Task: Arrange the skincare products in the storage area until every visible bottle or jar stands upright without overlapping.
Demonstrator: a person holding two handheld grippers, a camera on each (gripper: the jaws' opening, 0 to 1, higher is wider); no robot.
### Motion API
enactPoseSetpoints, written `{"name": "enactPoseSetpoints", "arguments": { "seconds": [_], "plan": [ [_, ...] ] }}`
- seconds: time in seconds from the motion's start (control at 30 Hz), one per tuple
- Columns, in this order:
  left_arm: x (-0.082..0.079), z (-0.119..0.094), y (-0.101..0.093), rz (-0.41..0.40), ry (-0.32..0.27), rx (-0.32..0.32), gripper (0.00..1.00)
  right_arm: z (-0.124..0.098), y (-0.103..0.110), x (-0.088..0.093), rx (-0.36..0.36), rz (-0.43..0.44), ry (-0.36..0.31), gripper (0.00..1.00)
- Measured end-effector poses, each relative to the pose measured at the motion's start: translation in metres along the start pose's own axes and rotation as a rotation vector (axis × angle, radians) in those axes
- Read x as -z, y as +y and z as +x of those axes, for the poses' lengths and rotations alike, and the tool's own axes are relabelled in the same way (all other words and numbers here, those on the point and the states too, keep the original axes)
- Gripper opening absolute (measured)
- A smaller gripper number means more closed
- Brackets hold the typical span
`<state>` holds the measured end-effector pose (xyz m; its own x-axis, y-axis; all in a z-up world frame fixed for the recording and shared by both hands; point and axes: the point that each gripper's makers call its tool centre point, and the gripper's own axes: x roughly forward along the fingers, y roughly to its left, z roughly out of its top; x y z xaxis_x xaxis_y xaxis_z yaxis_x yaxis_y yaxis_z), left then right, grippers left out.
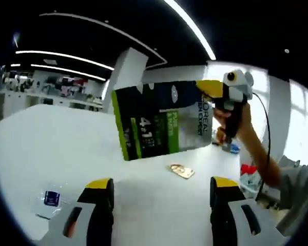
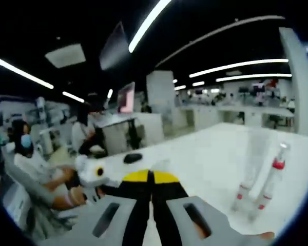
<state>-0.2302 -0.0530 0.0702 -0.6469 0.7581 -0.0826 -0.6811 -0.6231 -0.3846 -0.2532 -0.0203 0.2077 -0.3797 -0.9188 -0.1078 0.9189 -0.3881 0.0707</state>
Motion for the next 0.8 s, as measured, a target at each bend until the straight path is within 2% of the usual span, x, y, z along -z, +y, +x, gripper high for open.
{"name": "enactPoseSetpoints", "arguments": {
  "seconds": [0.03, 0.1, 0.13, 0.23, 0.27, 0.33, 0.4, 0.43, 0.47, 0.5, 0.57, 0.6, 0.63, 0.67, 0.73, 0.77, 0.8],
  "plan": [
    [-0.01, 0.002, -0.007, -0.079, -0.056, 0.047, 0.79, 0.001, 0.002, -0.011, -0.002, -0.002, -0.045, 0.0],
    [-0.018, 0.005, -0.016, -0.233, -0.094, 0.128, 0.79, 0.001, 0.005, -0.032, -0.011, -0.005, -0.122, 0.0],
    [-0.02, 0.007, -0.017, -0.283, -0.1, 0.154, 0.8, 0.0, 0.008, -0.042, -0.024, 0.0, -0.16, 0.0],
    [-0.024, 0.011, -0.021, -0.339, -0.111, 0.197, 0.8, -0.003, 0.015, -0.067, -0.06, 0.029, -0.255, 0.0],
    [-0.031, 0.013, -0.027, -0.344, -0.141, 0.233, 0.8, -0.003, 0.02, -0.077, -0.08, 0.038, -0.297, 0.0],
    [-0.045, 0.012, -0.034, -0.337, -0.186, 0.273, 0.79, -0.002, 0.032, -0.083, -0.124, 0.017, -0.317, 0.0],
    [-0.069, 0.006, -0.037, -0.345, -0.282, 0.302, 0.77, 0.002, 0.036, -0.086, -0.116, 0.015, -0.332, 0.0],
    [-0.078, 0.003, -0.038, -0.347, -0.317, 0.314, 0.74, 0.003, 0.038, -0.086, -0.116, 0.01, -0.334, 0.0],
    [-0.093, -0.005, -0.04, -0.358, -0.375, 0.339, 0.69, 0.006, 0.04, -0.087, -0.113, 0.003, -0.338, 0.0],
    [-0.103, -0.011, -0.04, -0.364, -0.416, 0.355, 0.59, 0.007, 0.041, -0.087, -0.109, 0.0, -0.346, 0.0],
    [-0.118, -0.022, -0.037, -0.38, -0.491, 0.361, 0.45, 0.008, 0.042, -0.087, -0.109, 0.003, -0.364, 0.0],
    [-0.126, -0.03, -0.032, -0.405, -0.54, 0.349, 0.43, 0.008, 0.042, -0.087, -0.107, 0.006, -0.372, 0.0],
    [-0.131, -0.036, -0.026, -0.43, -0.577, 0.326, 0.43, 0.006, 0.041, -0.091, -0.102, 0.016, -0.42, 0.0],
    [-0.138, -0.044, -0.02, -0.433, -0.628, 0.314, 0.42, 0.006, 0.039, -0.089, -0.096, 0.023, -0.422, 0.0],
    [-0.139, -0.052, -0.014, -0.419, -0.646, 0.3, 0.23, 0.006, 0.034, -0.087, -0.082, 0.027, -0.429, 0.0],
    [-0.141, -0.058, -0.008, -0.399, -0.676, 0.278, 0.14, 0.006, 0.029, -0.084, -0.071, 0.032, -0.428, 0.0],
    [-0.143, -0.064, -0.008, -0.385, -0.701, 0.287, 0.13, 0.008, 0.025, -0.08, -0.059, 0.039, -0.415, 0.0]
  ]
}}
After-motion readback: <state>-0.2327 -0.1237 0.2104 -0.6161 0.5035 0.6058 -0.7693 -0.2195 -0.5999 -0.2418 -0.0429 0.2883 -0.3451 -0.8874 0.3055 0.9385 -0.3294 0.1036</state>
